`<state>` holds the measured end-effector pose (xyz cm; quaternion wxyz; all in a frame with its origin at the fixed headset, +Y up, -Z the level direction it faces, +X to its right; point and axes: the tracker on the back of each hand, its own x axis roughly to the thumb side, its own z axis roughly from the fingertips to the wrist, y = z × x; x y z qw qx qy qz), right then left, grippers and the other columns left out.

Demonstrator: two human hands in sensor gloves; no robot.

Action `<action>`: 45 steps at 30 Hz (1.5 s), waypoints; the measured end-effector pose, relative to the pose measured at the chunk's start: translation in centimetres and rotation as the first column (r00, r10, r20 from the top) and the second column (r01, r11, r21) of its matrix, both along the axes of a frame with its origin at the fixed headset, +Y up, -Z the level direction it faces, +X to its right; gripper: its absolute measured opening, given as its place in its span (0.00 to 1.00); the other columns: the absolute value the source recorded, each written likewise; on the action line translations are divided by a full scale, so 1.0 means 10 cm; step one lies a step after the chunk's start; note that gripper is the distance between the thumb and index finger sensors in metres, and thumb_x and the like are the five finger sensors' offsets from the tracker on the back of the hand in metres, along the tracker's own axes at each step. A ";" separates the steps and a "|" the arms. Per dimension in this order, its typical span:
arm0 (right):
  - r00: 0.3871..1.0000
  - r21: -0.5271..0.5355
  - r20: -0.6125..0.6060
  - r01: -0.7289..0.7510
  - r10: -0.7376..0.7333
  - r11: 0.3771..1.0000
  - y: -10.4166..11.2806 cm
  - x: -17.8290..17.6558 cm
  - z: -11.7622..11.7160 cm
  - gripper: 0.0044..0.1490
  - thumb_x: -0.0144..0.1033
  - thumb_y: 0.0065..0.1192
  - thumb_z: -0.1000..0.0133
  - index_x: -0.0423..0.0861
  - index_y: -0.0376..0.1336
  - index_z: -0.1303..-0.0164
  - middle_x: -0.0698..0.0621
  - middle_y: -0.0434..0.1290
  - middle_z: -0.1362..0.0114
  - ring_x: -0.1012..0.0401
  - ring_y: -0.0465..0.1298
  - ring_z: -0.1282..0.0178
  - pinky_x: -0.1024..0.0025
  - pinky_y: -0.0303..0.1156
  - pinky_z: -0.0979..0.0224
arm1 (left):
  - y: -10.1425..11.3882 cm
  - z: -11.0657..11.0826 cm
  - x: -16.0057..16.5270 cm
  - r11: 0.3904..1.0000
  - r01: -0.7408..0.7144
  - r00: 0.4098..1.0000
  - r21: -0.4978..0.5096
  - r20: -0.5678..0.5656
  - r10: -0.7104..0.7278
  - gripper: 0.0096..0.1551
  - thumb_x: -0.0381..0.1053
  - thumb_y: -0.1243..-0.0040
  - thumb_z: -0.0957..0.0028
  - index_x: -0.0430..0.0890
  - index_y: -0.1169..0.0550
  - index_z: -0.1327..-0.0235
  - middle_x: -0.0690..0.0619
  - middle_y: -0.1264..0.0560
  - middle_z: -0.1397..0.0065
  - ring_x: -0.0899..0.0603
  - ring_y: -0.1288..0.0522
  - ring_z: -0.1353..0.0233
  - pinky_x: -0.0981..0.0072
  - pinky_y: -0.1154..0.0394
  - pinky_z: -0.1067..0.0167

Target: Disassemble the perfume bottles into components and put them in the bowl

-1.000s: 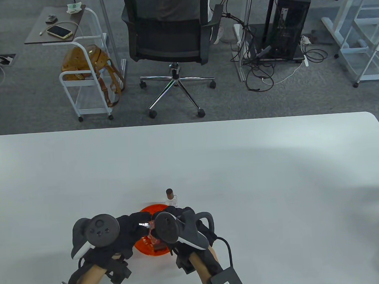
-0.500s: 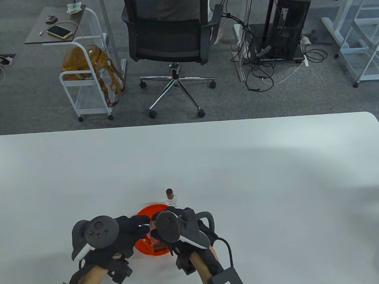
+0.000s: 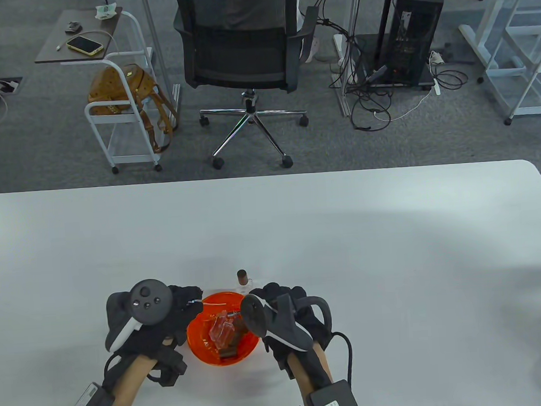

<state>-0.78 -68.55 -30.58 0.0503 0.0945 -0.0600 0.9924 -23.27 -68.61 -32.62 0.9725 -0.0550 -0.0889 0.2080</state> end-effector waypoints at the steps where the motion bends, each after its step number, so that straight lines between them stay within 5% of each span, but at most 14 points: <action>1: 1.000 -0.008 0.006 0.011 -0.011 1.000 -0.01 0.03 -0.01 0.35 0.55 0.70 0.61 0.53 0.72 0.44 0.55 0.81 0.40 0.65 0.86 0.54 0.51 0.78 0.35 | -0.02 -0.04 0.07 1.000 0.024 1.000 -0.015 0.006 -0.024 0.29 0.51 0.34 0.51 0.45 0.17 0.35 0.42 0.15 0.40 0.35 0.19 0.40 0.35 0.31 0.36; 7: 1.000 -0.044 0.018 0.010 -0.009 0.999 -0.06 0.10 -0.05 0.35 0.55 0.70 0.61 0.53 0.71 0.44 0.55 0.81 0.40 0.65 0.86 0.54 0.51 0.77 0.35 | -0.19 -0.21 0.46 0.972 0.221 0.974 -0.077 0.070 -0.216 0.29 0.48 0.34 0.51 0.46 0.17 0.34 0.43 0.15 0.39 0.36 0.18 0.40 0.36 0.31 0.36; 12: 1.000 -0.065 0.006 0.005 -0.004 0.998 -0.07 0.09 -0.05 0.35 0.55 0.69 0.61 0.53 0.72 0.44 0.55 0.81 0.39 0.65 0.86 0.54 0.51 0.77 0.35 | -0.26 -0.21 0.55 0.943 0.332 0.943 -0.015 0.046 -0.331 0.32 0.51 0.33 0.53 0.50 0.21 0.31 0.46 0.14 0.38 0.37 0.18 0.40 0.37 0.31 0.36; 22: 1.000 -0.081 -0.024 -0.010 0.008 0.997 -0.09 0.00 -0.02 0.35 0.53 0.70 0.60 0.55 0.70 0.42 0.55 0.79 0.37 0.65 0.86 0.52 0.51 0.77 0.34 | -0.01 0.00 -0.05 0.978 0.181 0.983 0.099 -0.011 -0.181 0.34 0.55 0.36 0.53 0.49 0.21 0.29 0.41 0.19 0.28 0.34 0.20 0.33 0.35 0.33 0.34; 27: 0.995 -0.058 -0.095 -0.020 0.014 0.998 -0.07 -0.25 0.05 0.36 0.51 0.71 0.59 0.60 0.65 0.38 0.58 0.80 0.37 0.64 0.86 0.51 0.51 0.77 0.33 | -0.09 0.18 -0.41 0.986 0.125 0.992 0.114 -0.030 -0.122 0.35 0.57 0.37 0.52 0.48 0.21 0.29 0.40 0.19 0.28 0.33 0.21 0.33 0.34 0.34 0.33; 35: 0.944 0.087 -0.233 -0.217 0.232 0.972 -0.05 -1.03 0.12 0.34 0.47 0.76 0.61 0.67 0.67 0.43 0.58 0.70 0.26 0.63 0.83 0.37 0.52 0.73 0.25 | -0.21 0.15 -0.64 0.999 0.041 0.997 0.027 -0.065 -0.039 0.36 0.58 0.38 0.52 0.46 0.19 0.31 0.39 0.19 0.28 0.32 0.21 0.33 0.33 0.34 0.34; 45: 0.906 -0.033 -0.257 -0.356 0.336 0.934 -0.35 -1.38 -0.09 0.32 0.40 0.76 0.60 0.71 0.68 0.46 0.59 0.67 0.23 0.65 0.80 0.29 0.58 0.71 0.21 | -0.28 0.12 -0.76 0.999 -0.007 0.997 -0.042 -0.071 0.004 0.36 0.58 0.39 0.52 0.46 0.19 0.31 0.38 0.19 0.28 0.31 0.21 0.32 0.33 0.34 0.33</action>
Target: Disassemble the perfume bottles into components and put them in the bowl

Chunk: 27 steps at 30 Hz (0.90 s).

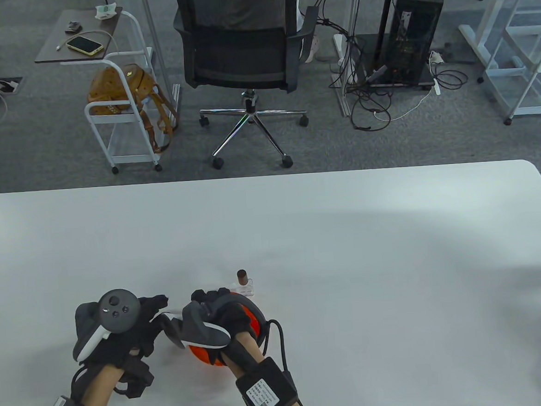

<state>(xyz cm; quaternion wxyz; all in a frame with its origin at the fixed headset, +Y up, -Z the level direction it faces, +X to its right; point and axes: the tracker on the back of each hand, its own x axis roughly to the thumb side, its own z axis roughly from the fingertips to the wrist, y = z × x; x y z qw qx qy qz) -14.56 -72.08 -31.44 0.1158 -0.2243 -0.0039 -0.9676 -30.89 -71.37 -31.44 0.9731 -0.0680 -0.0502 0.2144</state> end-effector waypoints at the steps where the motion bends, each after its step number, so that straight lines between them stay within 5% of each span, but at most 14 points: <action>1: 1.000 -0.022 0.003 0.002 -0.002 1.000 -0.03 0.01 -0.01 0.31 0.39 0.76 0.58 0.71 0.68 0.46 0.59 0.67 0.23 0.65 0.80 0.29 0.58 0.71 0.20 | 0.00 0.00 0.01 1.000 -0.003 1.000 -0.005 0.007 0.003 0.36 0.59 0.39 0.52 0.46 0.19 0.31 0.38 0.19 0.28 0.31 0.21 0.32 0.33 0.34 0.33; 12: 0.996 -0.061 0.019 0.093 -0.092 0.994 0.04 0.12 -0.04 0.33 0.44 0.73 0.59 0.70 0.68 0.42 0.61 0.72 0.25 0.62 0.80 0.28 0.52 0.70 0.21 | -0.03 0.00 0.08 1.000 0.016 0.999 -0.008 0.049 -0.016 0.36 0.59 0.39 0.52 0.46 0.19 0.30 0.38 0.20 0.27 0.31 0.21 0.32 0.33 0.34 0.33; 20: 0.860 0.211 0.232 0.411 -0.454 0.887 0.44 0.87 -0.31 0.40 0.53 0.67 0.57 0.61 0.61 0.32 0.56 0.68 0.23 0.58 0.77 0.27 0.47 0.68 0.22 | -0.03 0.01 0.08 1.000 0.019 0.998 -0.004 0.053 -0.018 0.36 0.59 0.39 0.52 0.46 0.19 0.31 0.38 0.20 0.28 0.31 0.21 0.32 0.33 0.34 0.34; 27: 0.740 -0.083 0.527 0.534 -0.418 0.842 0.05 1.29 -0.73 0.48 0.53 0.68 0.57 0.58 0.54 0.26 0.56 0.62 0.19 0.56 0.73 0.21 0.44 0.65 0.20 | -0.05 0.01 0.11 1.000 0.030 0.997 -0.006 0.066 -0.029 0.36 0.59 0.39 0.52 0.46 0.19 0.31 0.38 0.20 0.28 0.31 0.21 0.32 0.33 0.34 0.34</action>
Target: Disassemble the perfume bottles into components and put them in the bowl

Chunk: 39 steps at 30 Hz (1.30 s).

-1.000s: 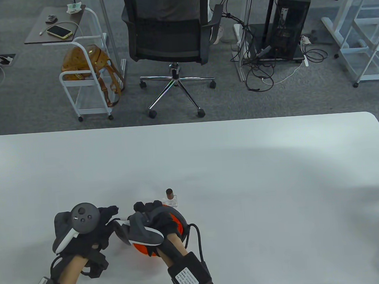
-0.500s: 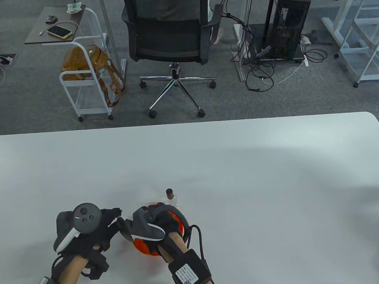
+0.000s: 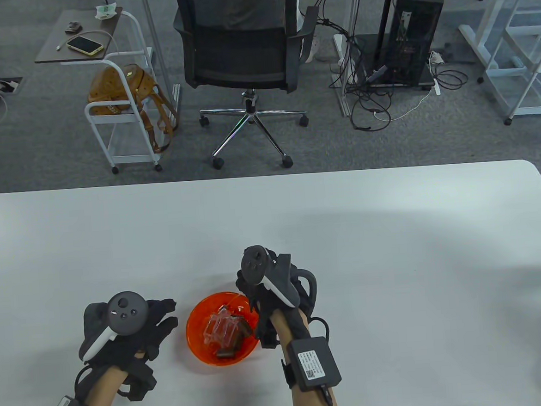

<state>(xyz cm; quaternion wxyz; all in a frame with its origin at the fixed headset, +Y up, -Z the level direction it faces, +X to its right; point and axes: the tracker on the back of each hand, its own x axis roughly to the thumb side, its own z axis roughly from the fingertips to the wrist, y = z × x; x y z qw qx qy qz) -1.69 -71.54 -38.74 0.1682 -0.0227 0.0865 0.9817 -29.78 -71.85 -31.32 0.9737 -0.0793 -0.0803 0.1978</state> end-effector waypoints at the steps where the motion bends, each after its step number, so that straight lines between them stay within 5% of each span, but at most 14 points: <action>1: 1.000 -0.058 0.002 0.007 -0.006 0.998 -0.06 0.03 -0.06 0.46 0.50 0.69 0.56 0.60 0.54 0.26 0.58 0.62 0.19 0.56 0.73 0.21 0.45 0.65 0.19 | 0.00 0.00 0.00 1.000 0.002 1.000 -0.002 0.002 -0.002 0.36 0.59 0.39 0.52 0.46 0.19 0.31 0.38 0.20 0.27 0.31 0.21 0.32 0.33 0.34 0.33; 7: 1.000 -0.260 -0.014 0.007 -0.011 0.966 -0.34 0.11 -0.29 0.43 0.46 0.71 0.55 0.68 0.55 0.29 0.65 0.64 0.20 0.57 0.71 0.18 0.45 0.62 0.16 | 0.00 -0.01 0.01 1.000 0.001 1.000 -0.002 0.007 -0.001 0.36 0.59 0.39 0.52 0.46 0.19 0.31 0.38 0.20 0.28 0.31 0.21 0.32 0.33 0.34 0.33; 16: 0.999 -0.263 -0.032 -0.024 0.016 0.964 -0.42 0.05 -0.34 0.34 0.52 0.74 0.61 0.72 0.66 0.42 0.69 0.72 0.26 0.63 0.71 0.20 0.49 0.62 0.16 | -0.04 -0.02 0.02 1.000 0.010 1.000 -0.025 0.007 -0.010 0.36 0.59 0.39 0.52 0.46 0.19 0.31 0.37 0.20 0.27 0.31 0.22 0.31 0.33 0.34 0.33; 23: 0.998 -0.049 -0.019 0.067 -0.068 0.997 -0.03 0.32 -0.14 0.35 0.51 0.71 0.59 0.63 0.65 0.40 0.63 0.76 0.29 0.61 0.82 0.30 0.51 0.72 0.24 | -0.04 -0.01 0.06 1.000 0.027 0.999 -0.014 0.021 -0.027 0.36 0.59 0.40 0.52 0.46 0.19 0.31 0.38 0.20 0.28 0.31 0.21 0.31 0.33 0.34 0.33; 26: 0.992 0.127 -0.064 0.118 -0.111 0.985 0.23 0.42 0.11 0.35 0.51 0.71 0.59 0.60 0.65 0.39 0.61 0.77 0.32 0.61 0.84 0.34 0.50 0.74 0.27 | -0.05 0.00 0.10 0.999 0.043 0.998 -0.014 0.037 -0.042 0.36 0.59 0.40 0.52 0.46 0.19 0.31 0.38 0.20 0.28 0.31 0.21 0.31 0.33 0.34 0.33; 30: 0.989 0.227 -0.091 0.134 -0.117 0.965 0.45 0.45 0.48 0.35 0.52 0.70 0.58 0.59 0.65 0.39 0.60 0.77 0.32 0.61 0.84 0.36 0.50 0.74 0.28 | -0.05 0.01 0.15 0.998 0.059 0.997 -0.011 0.052 -0.058 0.36 0.59 0.40 0.52 0.46 0.19 0.31 0.38 0.20 0.28 0.31 0.21 0.31 0.33 0.34 0.33; 39: 0.978 0.253 -0.198 0.109 -0.059 0.961 0.23 0.20 0.87 0.35 0.53 0.69 0.58 0.57 0.66 0.39 0.57 0.78 0.34 0.61 0.85 0.40 0.49 0.74 0.30 | -0.03 0.08 0.26 1.000 0.023 0.995 0.009 0.099 -0.024 0.36 0.59 0.40 0.52 0.46 0.19 0.31 0.38 0.19 0.28 0.32 0.21 0.32 0.33 0.33 0.34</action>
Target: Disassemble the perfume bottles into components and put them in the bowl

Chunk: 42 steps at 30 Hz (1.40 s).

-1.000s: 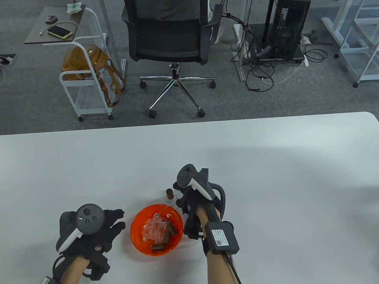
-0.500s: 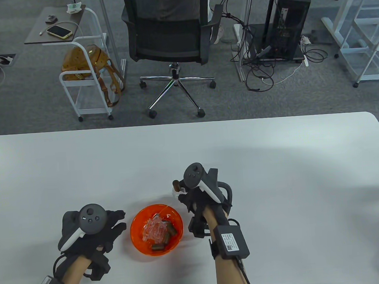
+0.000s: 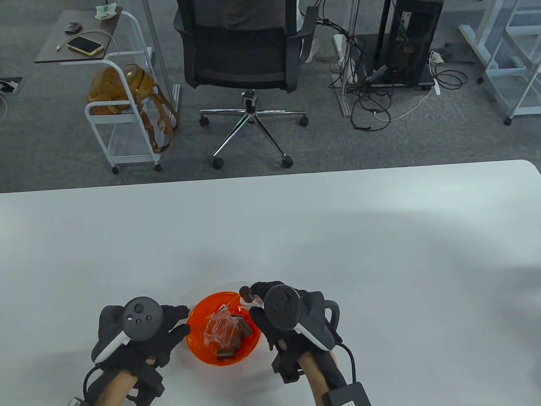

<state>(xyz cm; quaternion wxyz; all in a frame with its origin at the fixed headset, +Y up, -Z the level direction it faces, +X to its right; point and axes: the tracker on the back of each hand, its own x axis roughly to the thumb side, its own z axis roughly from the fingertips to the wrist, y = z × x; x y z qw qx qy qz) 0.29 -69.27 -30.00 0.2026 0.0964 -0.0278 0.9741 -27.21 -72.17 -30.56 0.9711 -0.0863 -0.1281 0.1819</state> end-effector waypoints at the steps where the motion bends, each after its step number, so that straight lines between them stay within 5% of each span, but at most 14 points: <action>1: 1.000 -0.004 -0.006 -0.016 0.015 1.000 -0.02 -0.03 0.00 0.35 0.54 0.69 0.58 0.57 0.66 0.39 0.57 0.78 0.35 0.61 0.85 0.40 0.49 0.74 0.30 | 0.01 0.00 0.01 1.000 -0.003 1.000 0.003 0.004 0.003 0.36 0.59 0.40 0.52 0.46 0.19 0.31 0.39 0.19 0.28 0.32 0.21 0.32 0.33 0.33 0.34; 9: 0.975 0.007 -0.059 -0.216 0.216 0.976 -0.18 -0.27 0.06 0.35 0.54 0.69 0.58 0.58 0.66 0.39 0.57 0.78 0.36 0.62 0.85 0.41 0.49 0.74 0.29 | 0.18 0.10 0.16 0.977 -0.201 0.977 0.067 0.084 0.195 0.36 0.60 0.41 0.51 0.47 0.21 0.30 0.40 0.19 0.28 0.33 0.20 0.32 0.35 0.32 0.34; 14: 0.967 0.025 -0.078 -0.241 0.242 0.970 -0.17 -0.33 0.09 0.35 0.55 0.69 0.59 0.58 0.67 0.40 0.57 0.78 0.36 0.62 0.84 0.42 0.49 0.73 0.29 | 0.30 0.15 0.34 0.936 -0.332 0.937 0.113 0.150 0.315 0.43 0.60 0.35 0.53 0.52 0.31 0.21 0.41 0.21 0.26 0.34 0.20 0.33 0.35 0.32 0.35; 21: 0.959 0.062 -0.093 -0.263 0.268 0.963 -0.12 -0.40 0.15 0.35 0.55 0.69 0.59 0.58 0.67 0.40 0.57 0.79 0.37 0.62 0.85 0.43 0.49 0.74 0.29 | 0.39 0.18 0.50 0.947 -0.220 0.971 0.234 0.142 0.190 0.30 0.54 0.30 0.56 0.51 0.17 0.38 0.48 0.14 0.39 0.39 0.14 0.42 0.37 0.27 0.38; 25: 0.952 0.068 -0.023 -0.302 0.304 0.951 -0.08 -0.25 0.10 0.35 0.55 0.69 0.59 0.58 0.68 0.41 0.57 0.79 0.37 0.62 0.85 0.42 0.48 0.74 0.29 | 0.44 0.19 0.38 0.907 -0.315 0.949 0.280 0.084 0.304 0.30 0.55 0.31 0.56 0.49 0.16 0.39 0.45 0.13 0.41 0.38 0.14 0.43 0.37 0.27 0.39; 31: 0.991 -0.010 0.090 -0.101 0.101 0.995 -0.03 0.13 0.02 0.35 0.52 0.68 0.57 0.54 0.66 0.39 0.54 0.80 0.36 0.58 0.88 0.40 0.50 0.77 0.32 | 0.16 0.21 0.73 0.970 -0.042 0.987 0.239 0.160 0.003 0.29 0.53 0.28 0.55 0.52 0.16 0.38 0.48 0.14 0.36 0.38 0.16 0.39 0.37 0.29 0.36; 35: 0.994 -0.056 0.086 -0.063 0.067 0.996 -0.07 0.19 0.01 0.36 0.53 0.66 0.57 0.53 0.64 0.38 0.53 0.79 0.37 0.59 0.88 0.43 0.50 0.77 0.33 | 0.02 0.21 1.00 0.942 0.165 0.952 0.293 0.201 -0.230 0.29 0.51 0.28 0.56 0.56 0.16 0.37 0.52 0.14 0.33 0.40 0.16 0.36 0.38 0.30 0.34; 39: 0.998 -0.115 0.059 -0.023 0.030 0.993 -0.12 0.16 -0.01 0.37 0.49 0.69 0.57 0.54 0.62 0.37 0.53 0.74 0.34 0.59 0.85 0.42 0.49 0.75 0.31 | -0.02 0.22 1.01 0.943 0.195 0.944 0.269 0.209 -0.254 0.32 0.54 0.29 0.56 0.57 0.18 0.34 0.53 0.16 0.30 0.39 0.18 0.33 0.38 0.31 0.33; 42: 0.997 -0.086 0.032 -0.070 0.073 0.994 -0.10 0.08 0.03 0.37 0.49 0.71 0.58 0.55 0.63 0.38 0.54 0.73 0.34 0.60 0.83 0.44 0.48 0.73 0.30 | 0.06 0.20 0.84 0.963 0.091 0.977 0.252 0.163 -0.135 0.39 0.58 0.32 0.55 0.52 0.24 0.26 0.45 0.21 0.25 0.36 0.19 0.32 0.36 0.32 0.33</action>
